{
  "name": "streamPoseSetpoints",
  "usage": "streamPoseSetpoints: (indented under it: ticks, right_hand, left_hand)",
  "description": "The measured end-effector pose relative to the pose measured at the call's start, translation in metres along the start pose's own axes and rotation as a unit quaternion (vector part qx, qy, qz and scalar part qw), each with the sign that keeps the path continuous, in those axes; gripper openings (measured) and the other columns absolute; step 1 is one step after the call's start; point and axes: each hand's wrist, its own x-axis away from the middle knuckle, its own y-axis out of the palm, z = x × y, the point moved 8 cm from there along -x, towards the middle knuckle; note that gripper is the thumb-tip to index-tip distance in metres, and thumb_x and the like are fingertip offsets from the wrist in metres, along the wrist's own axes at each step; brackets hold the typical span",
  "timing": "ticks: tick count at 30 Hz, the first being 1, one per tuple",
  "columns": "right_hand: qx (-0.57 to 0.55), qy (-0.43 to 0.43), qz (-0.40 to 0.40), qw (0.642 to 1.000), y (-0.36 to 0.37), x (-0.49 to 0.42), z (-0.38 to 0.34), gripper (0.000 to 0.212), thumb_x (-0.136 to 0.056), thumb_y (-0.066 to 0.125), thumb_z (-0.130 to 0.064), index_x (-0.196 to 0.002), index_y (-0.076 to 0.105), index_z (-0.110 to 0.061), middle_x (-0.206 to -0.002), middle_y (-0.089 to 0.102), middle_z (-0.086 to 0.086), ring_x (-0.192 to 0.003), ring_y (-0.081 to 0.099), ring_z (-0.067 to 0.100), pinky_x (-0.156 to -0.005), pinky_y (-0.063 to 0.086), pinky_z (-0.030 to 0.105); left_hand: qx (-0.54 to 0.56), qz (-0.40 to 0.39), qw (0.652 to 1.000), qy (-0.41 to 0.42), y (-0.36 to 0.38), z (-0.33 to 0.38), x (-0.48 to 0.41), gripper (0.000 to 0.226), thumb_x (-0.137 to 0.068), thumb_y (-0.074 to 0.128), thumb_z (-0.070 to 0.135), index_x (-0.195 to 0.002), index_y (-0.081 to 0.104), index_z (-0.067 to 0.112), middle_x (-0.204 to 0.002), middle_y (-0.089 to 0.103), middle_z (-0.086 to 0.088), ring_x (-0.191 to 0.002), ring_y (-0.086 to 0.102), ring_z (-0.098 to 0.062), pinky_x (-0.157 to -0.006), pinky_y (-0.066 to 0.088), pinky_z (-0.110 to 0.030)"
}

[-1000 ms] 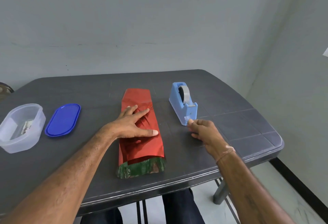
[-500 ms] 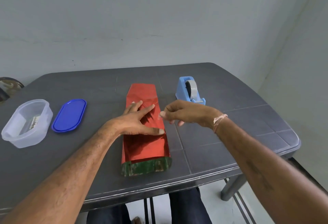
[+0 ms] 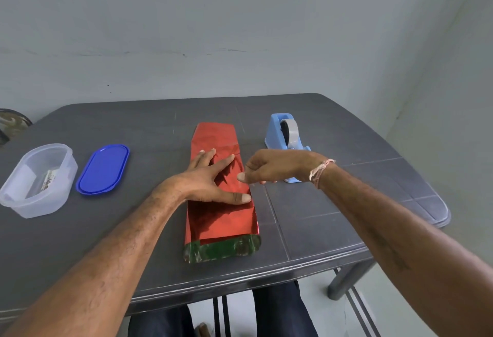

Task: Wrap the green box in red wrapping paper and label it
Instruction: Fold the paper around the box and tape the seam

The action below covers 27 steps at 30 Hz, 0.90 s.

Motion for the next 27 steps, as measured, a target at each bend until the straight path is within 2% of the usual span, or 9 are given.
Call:
streamPoseSetpoints:
  ticks: [4,7,9,11,14,17,20,24,27]
  right_hand:
    - [-0.002,0.018,-0.003,1.000,0.003,0.000,0.002,0.040,-0.100,0.058,-0.051,-0.110,0.070,-0.015,-0.100,0.069,-0.001,-0.104,0.064,0.016,-0.106,0.049,0.044]
    - [-0.001,0.012,-0.002,1.000,0.004,-0.002,0.003,0.037,-0.099,0.060,-0.051,-0.101,0.071,-0.016,-0.094,0.067,-0.002,-0.109,0.065,0.022,-0.107,0.049,0.046]
    - [-0.010,0.006,0.007,1.000,0.003,-0.002,0.004,0.034,-0.098,0.062,-0.050,-0.090,0.068,-0.018,-0.088,0.065,-0.002,-0.099,0.065,0.020,-0.103,0.051,0.044]
    - [-0.030,-0.002,0.028,0.999,0.000,-0.001,0.007,0.037,-0.096,0.066,-0.049,-0.086,0.065,-0.013,-0.082,0.061,-0.001,-0.083,0.059,0.015,-0.089,0.052,0.037]
    - [-0.093,-0.004,0.069,0.993,-0.001,0.001,0.014,0.045,-0.092,0.073,-0.047,-0.102,0.065,-0.004,-0.083,0.061,0.001,-0.079,0.056,0.012,-0.073,0.048,0.030]
    - [-0.171,0.011,0.097,0.980,0.006,0.004,0.026,0.042,-0.085,0.081,-0.047,-0.102,0.061,-0.015,-0.089,0.066,-0.003,-0.082,0.063,0.010,-0.073,0.051,0.029]
    - [-0.253,0.050,0.123,0.958,0.016,0.004,0.040,0.051,-0.080,0.086,-0.045,-0.111,0.054,-0.020,-0.103,0.072,0.000,-0.089,0.072,0.013,-0.070,0.053,0.029]
    - [-0.337,0.068,0.134,0.929,0.032,0.002,0.047,0.056,-0.080,0.088,-0.032,-0.118,0.049,-0.018,-0.111,0.074,0.010,-0.086,0.075,0.016,-0.064,0.055,0.027]
    - [-0.367,0.064,0.145,0.917,0.037,0.003,0.048,0.058,-0.082,0.087,-0.024,-0.122,0.047,-0.014,-0.114,0.073,0.015,-0.081,0.074,0.016,-0.068,0.059,0.030]
  left_hand:
    - [-0.003,-0.003,1.000,0.000,0.000,0.000,-0.001,0.142,-0.041,0.066,0.094,-0.159,0.000,0.052,-0.166,-0.029,0.013,-0.151,-0.034,-0.014,-0.124,-0.005,-0.055]
    - [-0.003,-0.012,1.000,0.002,0.000,-0.002,-0.002,0.151,-0.030,0.062,0.100,-0.159,-0.001,0.053,-0.166,-0.030,0.014,-0.150,-0.035,-0.014,-0.124,-0.005,-0.057]
    - [-0.011,-0.012,1.000,-0.001,0.000,-0.001,-0.002,0.149,-0.033,0.063,0.099,-0.159,-0.002,0.052,-0.166,-0.029,0.012,-0.150,-0.035,-0.014,-0.125,-0.005,-0.057]
    - [-0.013,-0.009,1.000,-0.004,0.000,0.001,-0.002,0.143,-0.041,0.067,0.094,-0.159,-0.002,0.052,-0.167,-0.029,0.012,-0.150,-0.034,-0.015,-0.126,-0.005,-0.057]
    - [-0.014,-0.009,1.000,-0.004,0.000,0.001,-0.003,0.148,-0.036,0.067,0.097,-0.159,-0.002,0.052,-0.167,-0.029,0.011,-0.151,-0.034,-0.015,-0.125,-0.005,-0.058]
    - [-0.023,-0.006,1.000,-0.010,-0.001,0.001,-0.003,0.146,-0.040,0.069,0.095,-0.159,-0.003,0.050,-0.167,-0.030,0.010,-0.151,-0.034,-0.016,-0.126,-0.005,-0.058]
    - [-0.031,-0.001,0.999,-0.010,-0.001,0.003,-0.002,0.142,-0.046,0.071,0.092,-0.159,-0.004,0.051,-0.166,-0.030,0.010,-0.151,-0.034,-0.016,-0.126,-0.004,-0.058]
    - [-0.043,0.000,0.999,-0.011,-0.001,0.001,-0.003,0.143,-0.044,0.068,0.096,-0.158,-0.008,0.053,-0.166,-0.031,0.011,-0.151,-0.034,-0.015,-0.124,-0.002,-0.064]
    - [-0.059,0.007,0.998,-0.003,-0.001,0.000,-0.003,0.150,-0.034,0.058,0.104,-0.156,-0.014,0.054,-0.166,-0.031,0.011,-0.151,-0.033,-0.016,-0.122,-0.004,-0.068]
